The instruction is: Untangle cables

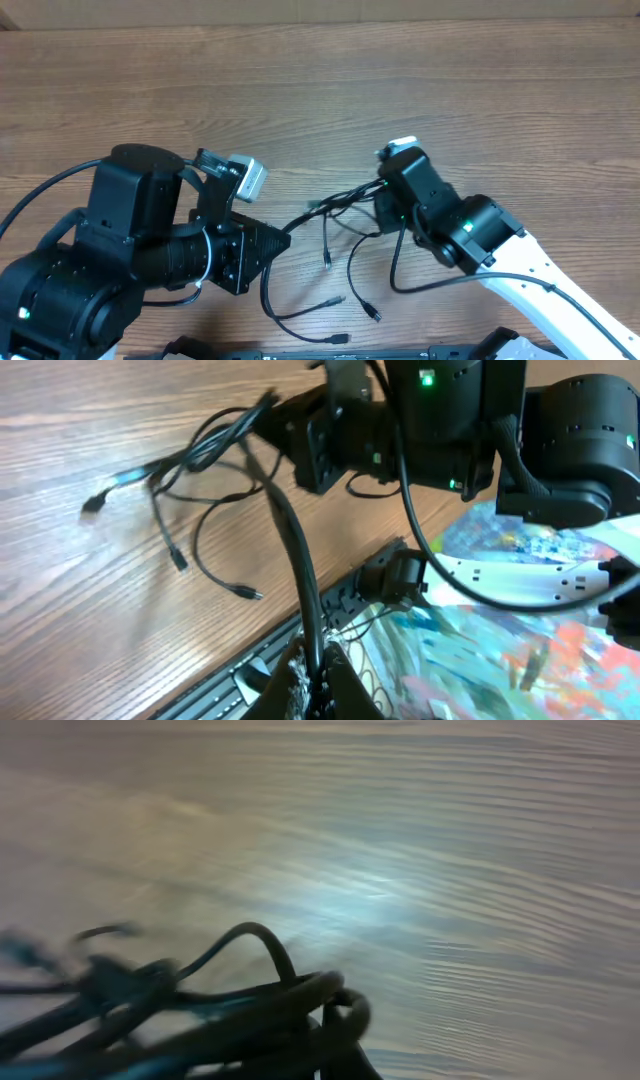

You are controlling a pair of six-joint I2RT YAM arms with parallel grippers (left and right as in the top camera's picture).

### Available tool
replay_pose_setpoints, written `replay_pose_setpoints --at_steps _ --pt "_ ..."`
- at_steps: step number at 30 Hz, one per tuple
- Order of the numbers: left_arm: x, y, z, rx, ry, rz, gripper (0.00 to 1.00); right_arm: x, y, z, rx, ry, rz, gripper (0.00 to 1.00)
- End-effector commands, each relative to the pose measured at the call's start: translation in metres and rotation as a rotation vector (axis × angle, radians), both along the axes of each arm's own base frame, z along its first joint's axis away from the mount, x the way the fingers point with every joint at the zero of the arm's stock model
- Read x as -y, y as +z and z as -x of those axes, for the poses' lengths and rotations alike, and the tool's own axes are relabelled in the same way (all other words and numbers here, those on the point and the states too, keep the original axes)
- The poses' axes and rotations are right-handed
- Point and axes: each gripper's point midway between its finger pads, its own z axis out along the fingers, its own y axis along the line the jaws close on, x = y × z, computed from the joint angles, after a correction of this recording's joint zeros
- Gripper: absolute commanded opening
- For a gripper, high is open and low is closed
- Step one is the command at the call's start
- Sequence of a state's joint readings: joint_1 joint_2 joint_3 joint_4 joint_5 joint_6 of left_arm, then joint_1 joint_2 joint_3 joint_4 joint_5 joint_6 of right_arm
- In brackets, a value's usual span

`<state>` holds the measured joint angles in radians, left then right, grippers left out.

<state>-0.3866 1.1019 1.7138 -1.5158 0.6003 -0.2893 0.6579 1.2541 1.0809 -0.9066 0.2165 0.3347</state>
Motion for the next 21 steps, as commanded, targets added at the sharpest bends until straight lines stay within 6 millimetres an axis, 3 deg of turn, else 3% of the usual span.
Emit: replay_pose_setpoints --at_steps 1,10,21 --pt "-0.003 0.013 0.005 0.049 0.003 0.009 0.04 0.048 0.012 -0.026 0.072 -0.242 0.054 0.04" --pt "-0.012 0.004 0.004 0.033 0.039 -0.05 0.04 0.135 0.008 -0.04 0.036 -0.566 0.047 0.04" --pt "-0.023 0.011 0.005 0.073 0.08 -0.093 0.04 0.234 0.005 -0.029 0.002 -0.88 0.058 0.04"
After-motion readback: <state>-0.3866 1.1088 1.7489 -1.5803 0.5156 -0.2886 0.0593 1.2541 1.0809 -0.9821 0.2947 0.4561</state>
